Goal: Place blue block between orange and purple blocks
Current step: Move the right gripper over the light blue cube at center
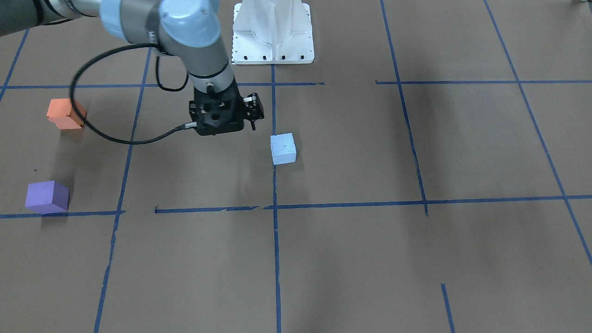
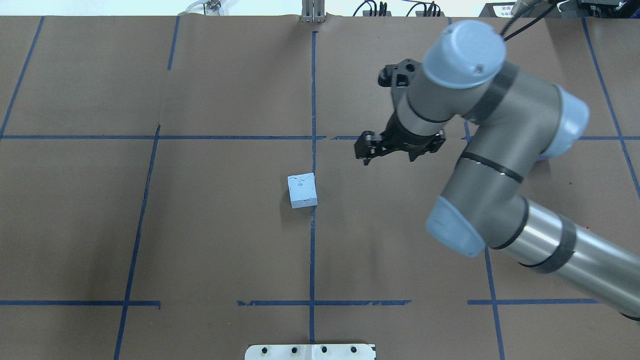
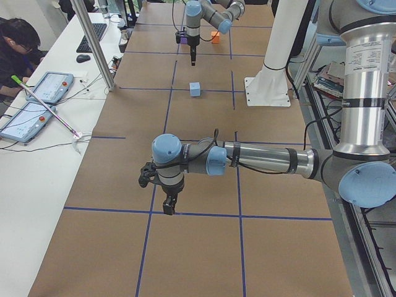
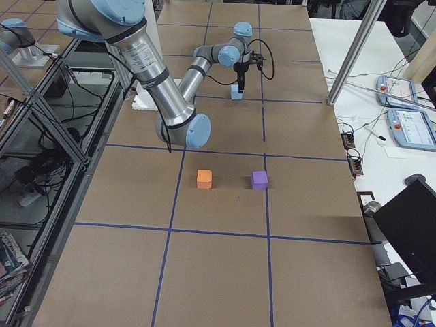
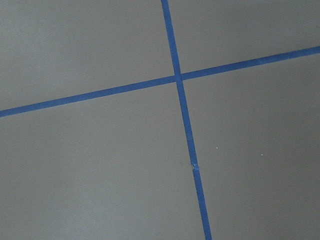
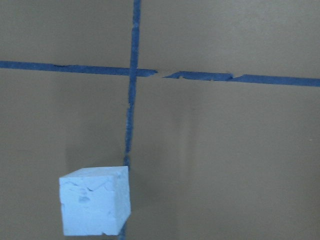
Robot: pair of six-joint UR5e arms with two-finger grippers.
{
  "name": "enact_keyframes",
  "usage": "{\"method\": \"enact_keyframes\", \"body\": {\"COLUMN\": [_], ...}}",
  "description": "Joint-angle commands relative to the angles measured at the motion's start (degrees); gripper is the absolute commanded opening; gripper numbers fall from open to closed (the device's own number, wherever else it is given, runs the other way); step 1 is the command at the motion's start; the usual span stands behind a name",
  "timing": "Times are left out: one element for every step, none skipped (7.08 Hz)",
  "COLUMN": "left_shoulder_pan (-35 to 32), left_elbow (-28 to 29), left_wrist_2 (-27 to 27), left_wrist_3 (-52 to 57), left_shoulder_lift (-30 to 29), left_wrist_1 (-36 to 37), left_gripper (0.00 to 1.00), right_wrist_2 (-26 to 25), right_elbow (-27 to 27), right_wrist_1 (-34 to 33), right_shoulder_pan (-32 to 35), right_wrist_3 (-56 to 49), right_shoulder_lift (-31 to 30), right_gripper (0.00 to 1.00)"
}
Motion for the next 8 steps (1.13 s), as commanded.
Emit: {"method": "enact_keyframes", "body": {"left_shoulder_pan": [-0.01,-0.01,-0.01,-0.01,-0.01,-0.01,-0.01,-0.01], "left_elbow": [-0.60,-0.78,-0.78,-1.21,-1.30,-1.31,-1.57,-1.48], "left_wrist_2": [0.09,0.00,0.09,0.09,0.09,0.09,0.09,0.09], "left_wrist_3": [-0.11,-0.11,-0.11,-0.20,-0.20,-1.24,-2.04,-2.05], "left_shoulder_lift": [0.00,0.00,0.00,0.00,0.00,0.00,0.00,0.00], "left_wrist_1": [-0.05,-0.05,-0.05,-0.05,0.04,-0.05,-0.05,-0.05], "left_gripper": [1.00,1.00,1.00,1.00,1.00,1.00,1.00,1.00], "right_wrist_2": [-2.63,-2.72,-4.20,-5.52,-5.53,-5.70,-5.53,-5.70], "right_elbow": [-8.17,-10.98,-14.48,-18.17,-18.47,-18.82,-18.74,-18.83], "right_wrist_1": [0.76,3.11,5.23,5.77,5.77,5.77,5.77,5.77], "right_shoulder_pan": [-3.11,-3.72,-4.17,-4.87,-5.31,-6.01,-6.10,-6.80], "right_wrist_3": [1.80,1.80,1.80,1.72,1.11,0.75,0.05,-0.30], "right_shoulder_lift": [6.44,7.50,9.25,11.36,11.03,10.16,9.19,8.40], "right_gripper": [1.00,1.00,1.00,1.00,1.00,1.00,1.00,1.00]}}
